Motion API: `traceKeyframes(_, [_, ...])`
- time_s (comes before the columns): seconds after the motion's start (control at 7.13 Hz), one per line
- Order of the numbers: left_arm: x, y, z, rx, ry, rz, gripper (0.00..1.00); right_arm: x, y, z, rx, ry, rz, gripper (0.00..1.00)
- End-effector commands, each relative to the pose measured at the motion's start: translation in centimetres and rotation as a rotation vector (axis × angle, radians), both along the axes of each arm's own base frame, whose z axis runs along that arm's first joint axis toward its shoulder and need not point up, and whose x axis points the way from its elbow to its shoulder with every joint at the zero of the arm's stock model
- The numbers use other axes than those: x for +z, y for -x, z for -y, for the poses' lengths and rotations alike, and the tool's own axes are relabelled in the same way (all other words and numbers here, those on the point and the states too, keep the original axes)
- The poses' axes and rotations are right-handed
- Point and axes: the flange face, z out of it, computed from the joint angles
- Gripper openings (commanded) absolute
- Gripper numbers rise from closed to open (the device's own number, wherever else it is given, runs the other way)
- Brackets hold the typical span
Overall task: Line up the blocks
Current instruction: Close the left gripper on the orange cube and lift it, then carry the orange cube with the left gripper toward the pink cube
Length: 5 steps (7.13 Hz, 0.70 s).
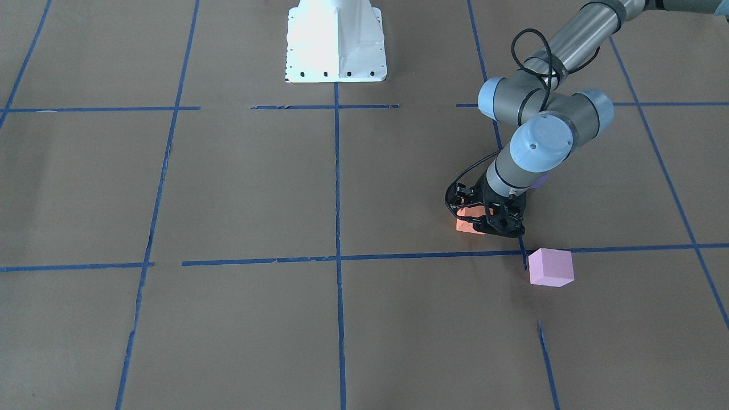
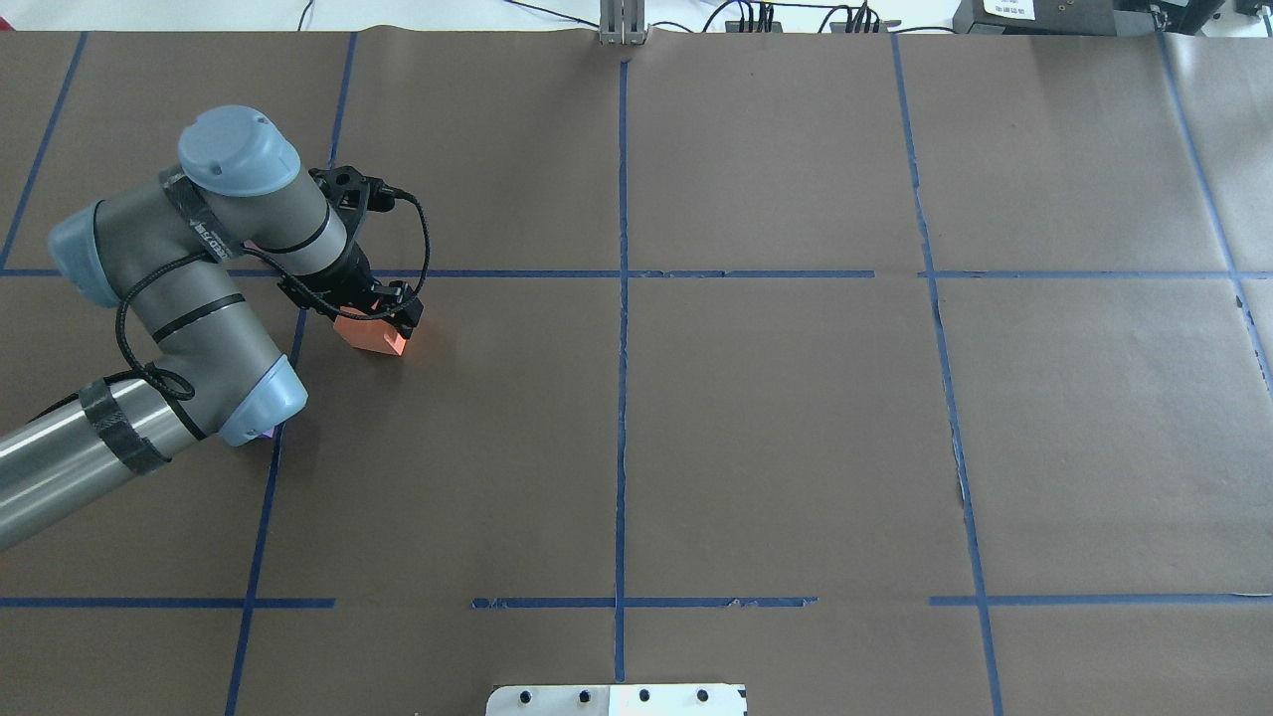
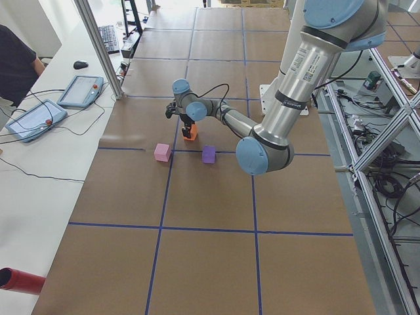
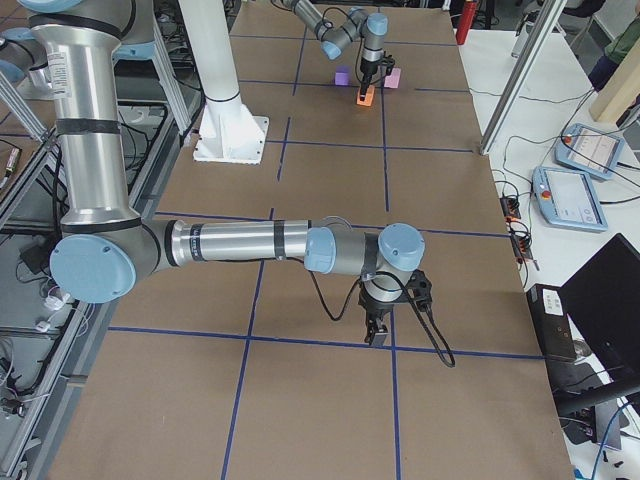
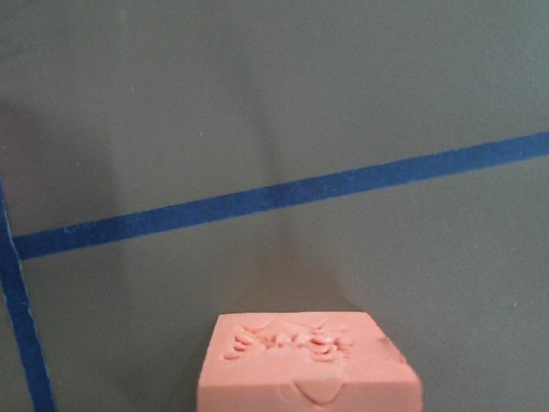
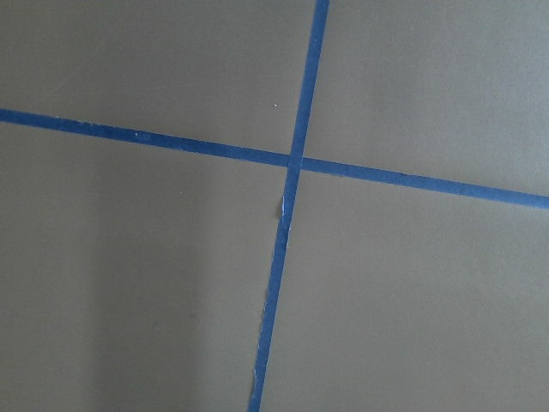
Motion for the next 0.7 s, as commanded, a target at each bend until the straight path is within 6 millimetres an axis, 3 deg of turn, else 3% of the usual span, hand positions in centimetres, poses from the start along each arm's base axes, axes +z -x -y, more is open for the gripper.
traceKeyframes(0.0, [0.1, -0.1, 0.0, 0.001, -0.003, -0.003, 0.49, 0.0, 0.0, 0.0, 0.000, 0.000, 0.000, 1.00])
traceKeyframes(0.14, [-0.3, 0.5, 0.0, -0.005, -0.007, -0.007, 0.29, 0.0, 0.0, 0.0, 0.000, 0.000, 0.000, 1.00])
traceKeyframes(0.28, [-2.0, 2.7, 0.7, -0.032, -0.029, -0.031, 0.26, 0.0, 0.0, 0.0, 0.000, 0.000, 0.000, 1.00])
traceKeyframes(0.56, [-5.4, 9.7, 1.9, -0.111, -0.043, -0.040, 0.27, 0.0, 0.0, 0.0, 0.000, 0.000, 0.000, 1.00])
